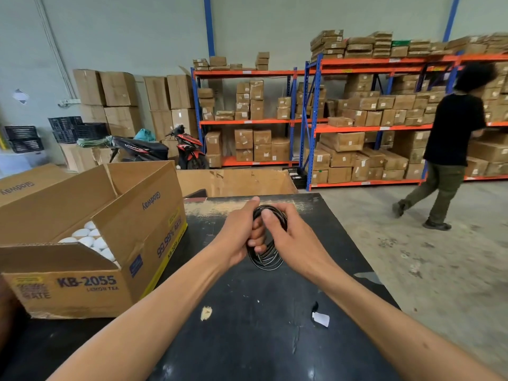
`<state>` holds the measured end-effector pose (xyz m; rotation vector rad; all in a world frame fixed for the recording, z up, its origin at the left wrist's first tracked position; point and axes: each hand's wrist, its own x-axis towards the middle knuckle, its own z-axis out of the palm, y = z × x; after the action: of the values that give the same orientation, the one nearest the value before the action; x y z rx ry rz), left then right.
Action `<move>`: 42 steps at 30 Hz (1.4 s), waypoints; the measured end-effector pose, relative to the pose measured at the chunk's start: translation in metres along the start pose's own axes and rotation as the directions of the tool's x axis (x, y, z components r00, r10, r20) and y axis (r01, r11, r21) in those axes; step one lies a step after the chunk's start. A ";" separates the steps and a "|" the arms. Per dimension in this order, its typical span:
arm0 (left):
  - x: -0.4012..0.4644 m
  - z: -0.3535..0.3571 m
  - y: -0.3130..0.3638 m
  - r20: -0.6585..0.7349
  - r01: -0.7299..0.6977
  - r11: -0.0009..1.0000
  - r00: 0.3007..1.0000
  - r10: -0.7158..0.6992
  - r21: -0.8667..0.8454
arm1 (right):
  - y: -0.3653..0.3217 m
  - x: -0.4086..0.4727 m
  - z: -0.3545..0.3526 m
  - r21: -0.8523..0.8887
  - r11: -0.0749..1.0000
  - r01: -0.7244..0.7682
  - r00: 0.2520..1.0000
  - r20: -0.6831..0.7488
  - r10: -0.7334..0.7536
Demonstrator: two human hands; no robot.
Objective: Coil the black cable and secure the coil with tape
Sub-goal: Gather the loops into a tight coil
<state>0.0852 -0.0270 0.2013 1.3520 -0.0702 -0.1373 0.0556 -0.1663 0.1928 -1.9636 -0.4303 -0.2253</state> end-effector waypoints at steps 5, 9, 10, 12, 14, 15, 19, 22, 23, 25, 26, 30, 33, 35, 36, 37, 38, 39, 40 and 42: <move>0.002 0.009 0.001 -0.016 -0.025 0.993 1.000 0.024 -0.117 | 0.003 0.002 0.001 0.036 0.994 0.104 0.971 -0.221 -0.094; 0.001 0.006 -0.002 -0.046 -0.056 0.995 0.998 0.052 -0.088 | 0.014 0.003 0.002 0.158 0.975 0.154 0.966 -0.230 -0.115; 0.000 0.004 -0.003 -0.056 -0.068 0.996 0.996 0.064 -0.063 | 0.017 0.003 0.002 0.206 0.966 0.156 0.967 -0.230 -0.107; -0.002 0.002 -0.007 -0.076 -0.084 0.996 0.994 0.083 -0.010 | 0.020 0.002 0.006 0.296 0.945 0.141 0.971 -0.229 -0.073; -0.005 0.000 -0.014 -0.108 -0.111 0.992 0.987 0.117 0.059 | 0.021 0.004 0.012 0.397 0.915 0.076 0.970 -0.243 0.025; -0.008 0.000 -0.018 -0.114 -0.123 0.988 0.984 0.134 0.098 | 0.020 0.007 0.014 0.460 0.888 0.016 0.964 -0.244 0.109; -0.015 0.006 -0.035 -0.121 -0.142 0.978 0.979 0.162 0.154 | 0.019 0.020 0.019 0.556 0.807 -0.197 0.918 -0.185 0.352; -0.014 0.012 -0.041 -0.301 -0.169 0.986 0.939 0.164 0.010 | 0.022 0.018 0.030 0.555 0.814 -0.174 0.917 -0.209 0.339; -0.012 0.014 -0.043 -0.354 -0.168 0.985 0.924 0.146 -0.031 | 0.024 0.016 0.034 0.574 0.801 -0.168 0.911 -0.221 0.349; -0.008 0.016 -0.046 -0.417 -0.156 0.984 0.902 0.107 -0.083 | 0.027 0.013 0.039 0.616 0.766 -0.185 0.884 -0.235 0.403; -0.006 0.016 -0.047 -0.432 -0.148 0.982 0.898 0.085 -0.114 | 0.030 0.012 0.041 0.634 0.746 -0.202 0.873 -0.229 0.431; 0.000 0.015 -0.058 -0.447 -0.096 0.955 0.893 -0.043 -0.282 | 0.039 0.008 0.040 0.665 0.700 -0.261 0.859 -0.172 0.483; 0.007 0.018 -0.068 -0.470 -0.089 0.923 0.876 -0.106 -0.374 | 0.049 0.004 0.040 0.524 0.790 -0.318 0.843 -0.226 0.489; 0.010 0.019 -0.072 -0.487 -0.074 0.930 0.865 -0.121 -0.361 | 0.057 0.003 0.041 0.424 0.841 -0.337 0.832 -0.283 0.476; 0.011 0.020 -0.074 -0.484 -0.054 0.937 0.866 -0.129 -0.346 | 0.062 0.003 0.040 0.408 0.845 -0.346 0.821 -0.303 0.483; 0.012 0.020 -0.075 -0.469 -0.024 0.941 0.871 -0.145 -0.336 | 0.065 0.005 0.040 0.411 0.839 -0.357 0.805 -0.321 0.499; 0.013 0.021 -0.077 -0.444 0.011 0.944 0.881 -0.165 -0.329 | 0.068 0.007 0.039 0.424 0.828 -0.368 0.784 -0.337 0.521; 0.014 0.022 -0.079 -0.417 0.044 0.949 0.891 -0.180 -0.314 | 0.071 0.010 0.038 0.428 0.821 -0.379 0.763 -0.358 0.539; 0.014 0.022 -0.081 -0.395 0.072 0.958 0.900 -0.183 -0.279 | 0.072 0.013 0.038 0.416 0.823 -0.387 0.747 -0.381 0.544; 0.015 0.019 -0.082 -0.355 0.122 0.976 0.917 -0.180 -0.182 | 0.073 0.018 0.039 0.344 0.849 -0.401 0.743 -0.420 0.521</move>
<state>0.0930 -0.0648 0.1253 1.2050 0.3585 -0.0155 0.0996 -0.1542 0.1216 -1.6331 0.3704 -0.3322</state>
